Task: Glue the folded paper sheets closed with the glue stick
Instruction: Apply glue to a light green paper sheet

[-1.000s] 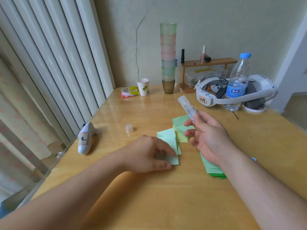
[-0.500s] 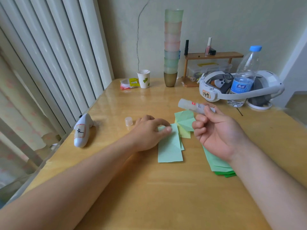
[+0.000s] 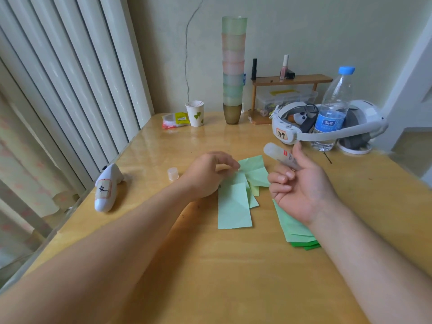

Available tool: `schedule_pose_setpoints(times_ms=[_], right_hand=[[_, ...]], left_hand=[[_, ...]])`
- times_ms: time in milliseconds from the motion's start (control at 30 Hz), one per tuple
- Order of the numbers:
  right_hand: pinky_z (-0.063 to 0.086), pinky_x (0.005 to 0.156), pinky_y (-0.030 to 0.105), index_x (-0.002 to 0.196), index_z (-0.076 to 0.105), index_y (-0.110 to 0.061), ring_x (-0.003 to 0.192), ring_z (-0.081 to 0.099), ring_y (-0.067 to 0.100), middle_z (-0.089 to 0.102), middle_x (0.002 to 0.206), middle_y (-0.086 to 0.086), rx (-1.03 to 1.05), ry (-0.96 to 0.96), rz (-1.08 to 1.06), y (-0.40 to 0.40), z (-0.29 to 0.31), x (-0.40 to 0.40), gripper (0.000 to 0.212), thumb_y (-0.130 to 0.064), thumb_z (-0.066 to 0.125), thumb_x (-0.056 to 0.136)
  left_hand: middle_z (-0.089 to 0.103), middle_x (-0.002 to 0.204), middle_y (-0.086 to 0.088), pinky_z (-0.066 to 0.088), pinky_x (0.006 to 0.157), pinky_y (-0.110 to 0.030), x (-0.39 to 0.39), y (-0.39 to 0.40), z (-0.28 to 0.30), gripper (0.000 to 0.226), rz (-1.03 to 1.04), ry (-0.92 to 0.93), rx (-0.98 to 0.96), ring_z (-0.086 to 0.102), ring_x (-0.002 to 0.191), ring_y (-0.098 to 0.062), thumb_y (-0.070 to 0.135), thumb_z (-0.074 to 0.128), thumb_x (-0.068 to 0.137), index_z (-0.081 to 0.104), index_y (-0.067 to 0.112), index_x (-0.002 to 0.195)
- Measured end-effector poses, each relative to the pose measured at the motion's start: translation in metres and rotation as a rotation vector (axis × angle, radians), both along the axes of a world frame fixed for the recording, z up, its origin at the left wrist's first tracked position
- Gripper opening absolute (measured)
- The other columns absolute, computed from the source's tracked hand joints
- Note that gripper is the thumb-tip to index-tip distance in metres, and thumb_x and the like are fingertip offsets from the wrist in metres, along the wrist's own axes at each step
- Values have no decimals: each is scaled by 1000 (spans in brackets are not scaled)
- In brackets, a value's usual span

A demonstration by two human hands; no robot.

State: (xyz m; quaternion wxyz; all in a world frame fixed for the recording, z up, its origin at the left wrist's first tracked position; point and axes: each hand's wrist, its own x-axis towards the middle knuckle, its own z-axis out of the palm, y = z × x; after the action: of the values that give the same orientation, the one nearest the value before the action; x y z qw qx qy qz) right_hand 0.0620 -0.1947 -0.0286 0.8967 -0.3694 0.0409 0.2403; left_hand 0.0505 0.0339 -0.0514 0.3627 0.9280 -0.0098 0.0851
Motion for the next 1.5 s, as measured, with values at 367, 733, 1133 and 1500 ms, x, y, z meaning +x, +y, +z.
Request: schedule_pose_setpoints(times_ms=[367,733,1133,1500], right_hand=[[29,60,21,95,60,-26,57,41,10,36,58,-7,-73,11,-124,0,1,-1,42,-66,65,88],[41,92,85,136,60,-12,77,70,23,43,60,-3,-254,-91,283,18,-7,-21,78,-66,62,80],[53,83,39,111,52,-23,75,59,17,41,60,-5,-127,-152,24,20,-14,-13,54,-67,62,82],[40,93,85,87,60,-23,87,66,27,43,61,-1,-358,-177,172,-4,2,-13,42,-64,61,82]], left_hand=[[59,114,12,45,100,-36,-25,-1,7,19,-106,178,251,48,114,-15,62,76,84,70,46,92],[77,92,-1,52,70,-25,-68,64,26,30,-179,366,-178,68,82,-11,44,74,85,72,22,104],[75,84,16,49,73,-19,-81,23,6,20,-212,215,-44,64,77,0,35,82,90,64,29,97],[72,77,16,51,71,-22,-87,12,-9,17,-177,45,-111,64,72,-1,34,85,87,69,27,89]])
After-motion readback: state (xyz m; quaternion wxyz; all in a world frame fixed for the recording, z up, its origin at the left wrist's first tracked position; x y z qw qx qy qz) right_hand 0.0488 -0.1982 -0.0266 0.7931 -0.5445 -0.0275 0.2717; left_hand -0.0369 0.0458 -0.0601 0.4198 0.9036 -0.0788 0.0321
